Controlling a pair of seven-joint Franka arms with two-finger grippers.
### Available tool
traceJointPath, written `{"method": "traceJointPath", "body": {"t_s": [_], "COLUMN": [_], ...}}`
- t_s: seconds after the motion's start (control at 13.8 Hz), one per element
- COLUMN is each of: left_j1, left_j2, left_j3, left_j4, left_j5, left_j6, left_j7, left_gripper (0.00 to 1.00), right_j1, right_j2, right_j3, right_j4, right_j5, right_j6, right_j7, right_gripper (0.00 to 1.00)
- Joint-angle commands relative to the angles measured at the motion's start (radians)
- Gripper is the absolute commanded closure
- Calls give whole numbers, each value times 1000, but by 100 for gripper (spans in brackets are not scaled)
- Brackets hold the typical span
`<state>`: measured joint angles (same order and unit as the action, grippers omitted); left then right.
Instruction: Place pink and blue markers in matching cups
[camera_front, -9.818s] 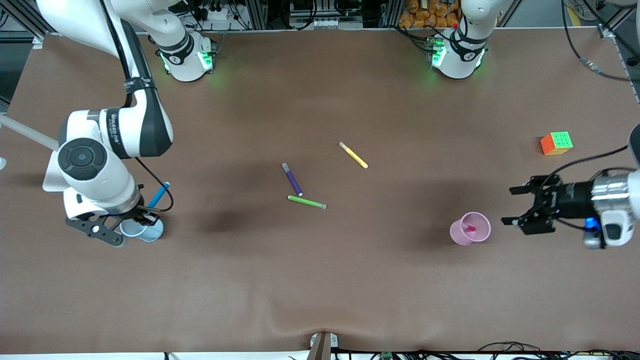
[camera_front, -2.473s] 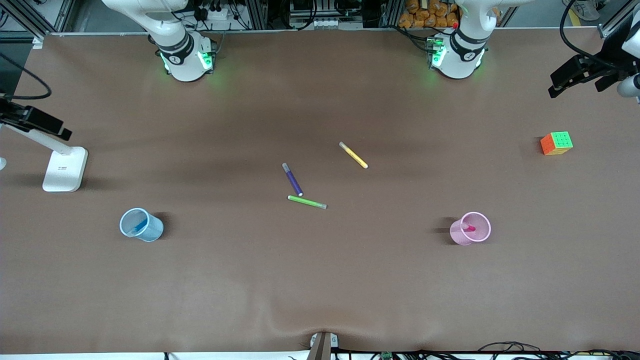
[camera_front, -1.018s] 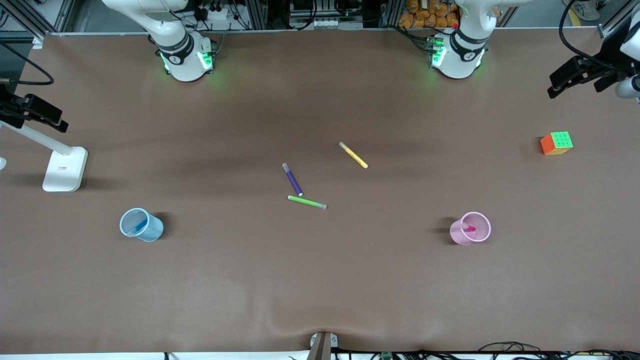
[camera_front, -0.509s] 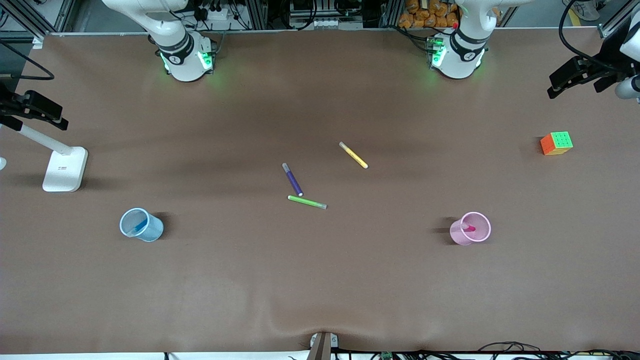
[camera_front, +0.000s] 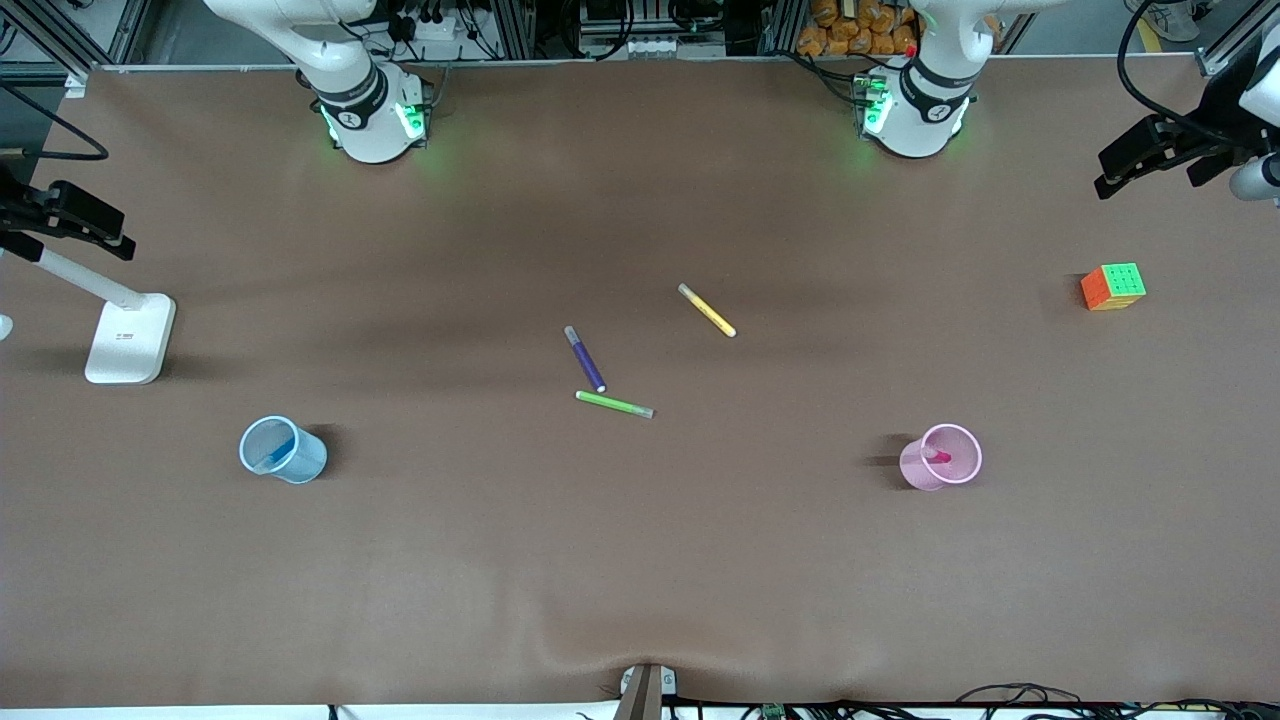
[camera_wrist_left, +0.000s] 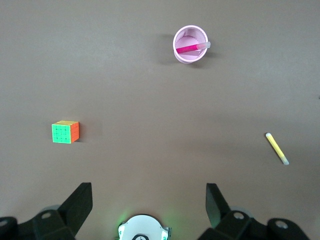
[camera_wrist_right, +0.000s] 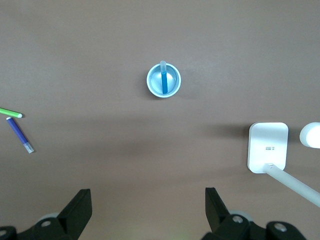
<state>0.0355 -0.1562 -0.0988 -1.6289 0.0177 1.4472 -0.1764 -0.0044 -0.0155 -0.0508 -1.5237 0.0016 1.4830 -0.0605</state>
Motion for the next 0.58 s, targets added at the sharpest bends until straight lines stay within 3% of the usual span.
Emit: {"method": "traceJointPath", "body": {"t_s": [0.0,0.51], "left_j1": [9,3], "left_j2": [3,7], "left_j3": [-2,-7], "left_j4": [23,24], "left_j5": [5,5], "left_j6": [-5,-11], "left_j7": [9,15], "left_gripper": [0,0], "right_j1": [-11,-20], "right_j2": [-23,-21], "right_j3": [8,6], "right_j4": [-23,-24], "right_j5": [-9,-6], "right_j6": [3,3], "right_j7": [-1,-1], "right_gripper": [0,0]}}
